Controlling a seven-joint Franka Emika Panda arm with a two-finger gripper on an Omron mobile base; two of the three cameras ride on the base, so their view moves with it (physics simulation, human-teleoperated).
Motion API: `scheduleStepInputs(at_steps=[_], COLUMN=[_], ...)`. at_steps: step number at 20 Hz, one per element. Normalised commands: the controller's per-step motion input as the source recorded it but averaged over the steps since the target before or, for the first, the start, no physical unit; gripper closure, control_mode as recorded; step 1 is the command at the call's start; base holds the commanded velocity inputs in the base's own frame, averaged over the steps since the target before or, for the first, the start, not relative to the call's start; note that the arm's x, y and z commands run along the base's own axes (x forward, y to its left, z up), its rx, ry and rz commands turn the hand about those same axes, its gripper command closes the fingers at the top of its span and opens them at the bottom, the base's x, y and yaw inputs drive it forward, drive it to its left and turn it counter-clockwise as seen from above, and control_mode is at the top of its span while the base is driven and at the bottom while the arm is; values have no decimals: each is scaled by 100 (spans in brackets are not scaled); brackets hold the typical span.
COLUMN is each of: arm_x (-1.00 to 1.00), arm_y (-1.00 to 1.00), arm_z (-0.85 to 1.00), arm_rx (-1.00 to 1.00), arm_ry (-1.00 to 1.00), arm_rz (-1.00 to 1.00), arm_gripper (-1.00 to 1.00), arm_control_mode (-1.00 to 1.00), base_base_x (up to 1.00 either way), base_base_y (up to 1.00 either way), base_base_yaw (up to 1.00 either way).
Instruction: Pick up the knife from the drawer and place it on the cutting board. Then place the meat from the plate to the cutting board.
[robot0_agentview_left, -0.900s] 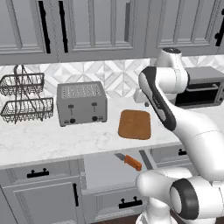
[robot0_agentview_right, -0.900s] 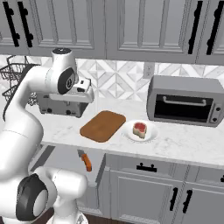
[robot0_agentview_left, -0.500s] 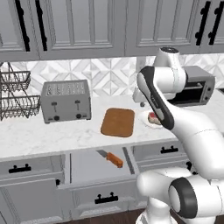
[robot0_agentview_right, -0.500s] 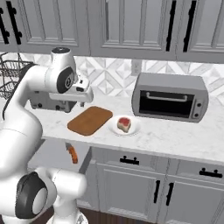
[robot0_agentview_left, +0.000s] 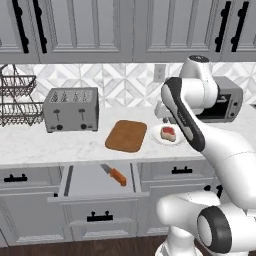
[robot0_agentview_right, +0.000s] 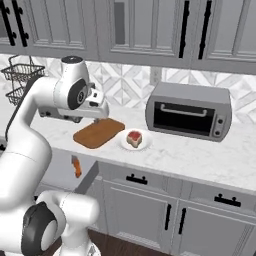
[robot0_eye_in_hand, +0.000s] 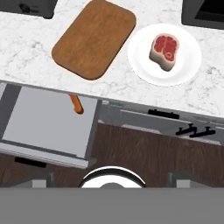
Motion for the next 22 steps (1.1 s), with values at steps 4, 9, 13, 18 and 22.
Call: scheduleStepInputs(at_steps=[4,9,13,18,22], arm_x=[0,0,0,0,0], arm_y=[0,0,0,0,0], arm_z=[0,0,0,0,0], arm_rx=[0,0,0,0,0], arm_ry=[0,0,0,0,0], arm_rz=[0,0,0,0,0], arm_gripper=[-100,-100,-100,-100,-100], arm_control_mode=[100,100,100,100,100], base_base_x=[23,0,32,33,29], base_base_y=[-42,-73,-23,-12,-29], base_base_yaw=[8,3,12,16,21])
